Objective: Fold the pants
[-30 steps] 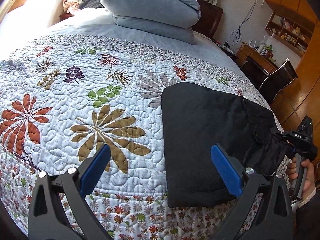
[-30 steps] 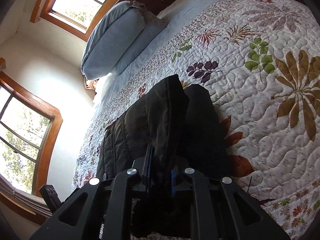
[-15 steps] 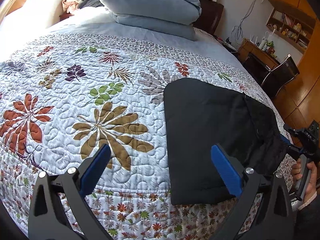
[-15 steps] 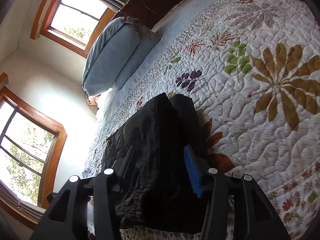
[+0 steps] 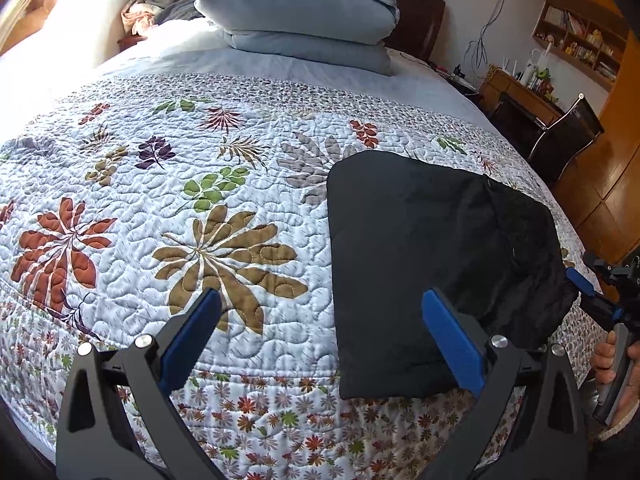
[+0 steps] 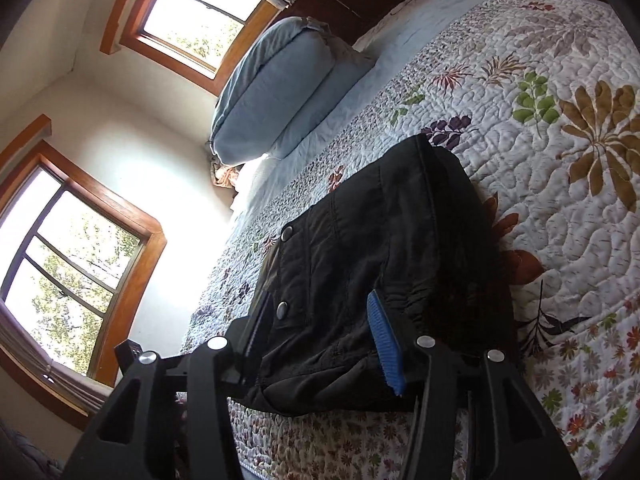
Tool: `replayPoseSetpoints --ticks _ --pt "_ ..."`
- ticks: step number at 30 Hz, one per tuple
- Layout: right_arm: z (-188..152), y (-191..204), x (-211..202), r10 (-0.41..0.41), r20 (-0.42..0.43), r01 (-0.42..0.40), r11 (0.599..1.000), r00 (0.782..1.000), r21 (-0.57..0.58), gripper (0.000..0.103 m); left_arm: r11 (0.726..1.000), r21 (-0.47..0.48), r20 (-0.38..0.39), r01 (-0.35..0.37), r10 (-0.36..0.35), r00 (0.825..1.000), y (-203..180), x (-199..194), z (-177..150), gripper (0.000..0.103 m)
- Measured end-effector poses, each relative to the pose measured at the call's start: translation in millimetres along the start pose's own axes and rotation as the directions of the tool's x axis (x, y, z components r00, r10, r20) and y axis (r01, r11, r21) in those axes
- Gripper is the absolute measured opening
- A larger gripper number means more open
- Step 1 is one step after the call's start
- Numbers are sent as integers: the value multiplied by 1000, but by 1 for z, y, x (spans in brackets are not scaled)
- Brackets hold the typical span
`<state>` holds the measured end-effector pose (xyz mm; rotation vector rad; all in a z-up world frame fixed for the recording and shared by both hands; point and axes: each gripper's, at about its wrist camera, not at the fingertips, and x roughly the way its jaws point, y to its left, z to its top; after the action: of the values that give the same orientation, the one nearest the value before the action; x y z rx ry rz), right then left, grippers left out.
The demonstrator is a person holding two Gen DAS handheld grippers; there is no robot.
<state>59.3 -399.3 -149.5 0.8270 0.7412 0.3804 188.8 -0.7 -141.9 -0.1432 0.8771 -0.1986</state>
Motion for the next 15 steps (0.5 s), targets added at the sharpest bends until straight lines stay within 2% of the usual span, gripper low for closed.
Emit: replayPoseSetpoints --ticks 4,8,11,12,13,15 --pt "-5 -12 1 0 -4 0 1000 1000 27 47 999 38 36 -29 28 999 -8 -12 4 100" --pt "-2 -3 0 -22 -13 22 1000 1000 0 48 995 88 52 -53 49 997 -19 -22 7 100" --pt "5 13 -14 -46 6 46 998 999 -47 61 991 118 59 -64 57 997 -27 -28 10 100" --pt "8 17 -21 -45 12 45 998 999 -53 73 990 125 56 -64 57 997 -30 -29 11 100" --pt "10 20 -27 -46 18 47 997 999 -59 79 990 131 51 -61 55 997 -32 -30 11 100" --pt "15 23 -37 -73 24 75 994 997 -81 81 988 143 41 -55 50 998 -36 -30 12 100"
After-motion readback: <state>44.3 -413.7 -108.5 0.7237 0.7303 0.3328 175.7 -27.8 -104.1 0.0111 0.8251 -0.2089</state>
